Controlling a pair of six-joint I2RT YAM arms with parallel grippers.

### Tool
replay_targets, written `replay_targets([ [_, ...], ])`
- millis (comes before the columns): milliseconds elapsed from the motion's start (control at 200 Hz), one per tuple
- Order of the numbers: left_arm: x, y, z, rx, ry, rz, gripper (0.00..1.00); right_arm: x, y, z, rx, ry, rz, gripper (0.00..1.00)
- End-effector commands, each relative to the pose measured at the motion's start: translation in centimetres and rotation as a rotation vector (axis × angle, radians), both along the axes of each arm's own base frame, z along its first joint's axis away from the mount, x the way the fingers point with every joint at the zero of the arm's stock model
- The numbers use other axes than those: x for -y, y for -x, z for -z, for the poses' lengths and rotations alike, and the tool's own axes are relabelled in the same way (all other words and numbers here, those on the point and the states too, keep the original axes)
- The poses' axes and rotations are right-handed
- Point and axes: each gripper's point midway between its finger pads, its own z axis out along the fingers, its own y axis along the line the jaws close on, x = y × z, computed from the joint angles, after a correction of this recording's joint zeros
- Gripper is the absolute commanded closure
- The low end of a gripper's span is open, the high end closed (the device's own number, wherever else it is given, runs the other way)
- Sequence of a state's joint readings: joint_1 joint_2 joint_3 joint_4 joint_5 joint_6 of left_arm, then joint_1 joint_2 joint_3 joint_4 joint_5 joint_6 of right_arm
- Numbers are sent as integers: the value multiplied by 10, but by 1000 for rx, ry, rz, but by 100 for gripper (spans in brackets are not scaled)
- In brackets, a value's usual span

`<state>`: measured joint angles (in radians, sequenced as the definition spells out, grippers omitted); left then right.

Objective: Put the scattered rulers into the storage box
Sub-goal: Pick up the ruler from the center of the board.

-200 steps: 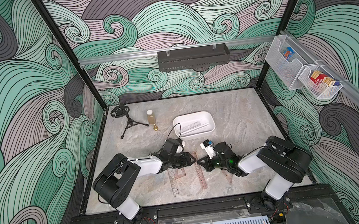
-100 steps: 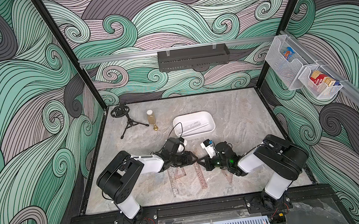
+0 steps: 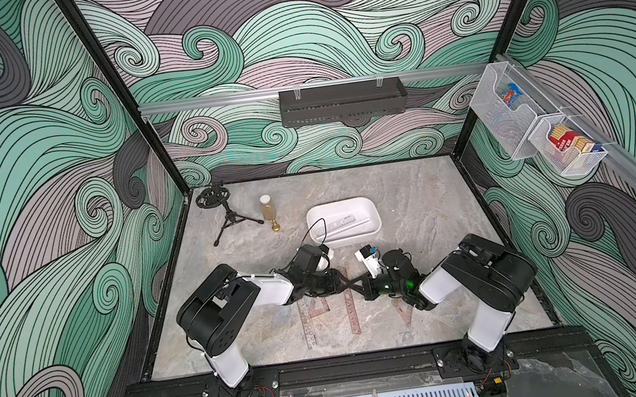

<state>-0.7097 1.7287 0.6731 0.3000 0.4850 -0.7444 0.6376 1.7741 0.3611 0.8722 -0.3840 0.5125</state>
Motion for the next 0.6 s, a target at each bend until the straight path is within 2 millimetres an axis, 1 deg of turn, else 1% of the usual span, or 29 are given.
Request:
replay_targets([
  [0,-9,14,25,-74,-87,12,72,28,25,47,-177,141,35,99],
  [75,-9,13,24,-69,-90,15,80,29,22,41,-170,123,37,99],
  [140,-8,11,21,-57,-92,18,86,28,18,32,-156,102,37,99],
  [265,-5,6,8,-22,-91,39,100,26,6,2,-101,50,24,98],
  [300,-3,4,1,-5,-86,50,100,27,2,-7,-82,43,23,97],
  [365,0,0,-13,32,-78,81,100,29,-6,-29,-37,11,14,95],
  [415,4,-2,-28,66,-57,119,100,30,-11,-47,-7,-17,8,91],
  [485,6,-5,-47,111,-38,160,100,31,-17,-71,28,-70,-13,82],
  [595,11,-2,-78,161,29,241,100,32,-21,-105,77,-156,-46,62],
])
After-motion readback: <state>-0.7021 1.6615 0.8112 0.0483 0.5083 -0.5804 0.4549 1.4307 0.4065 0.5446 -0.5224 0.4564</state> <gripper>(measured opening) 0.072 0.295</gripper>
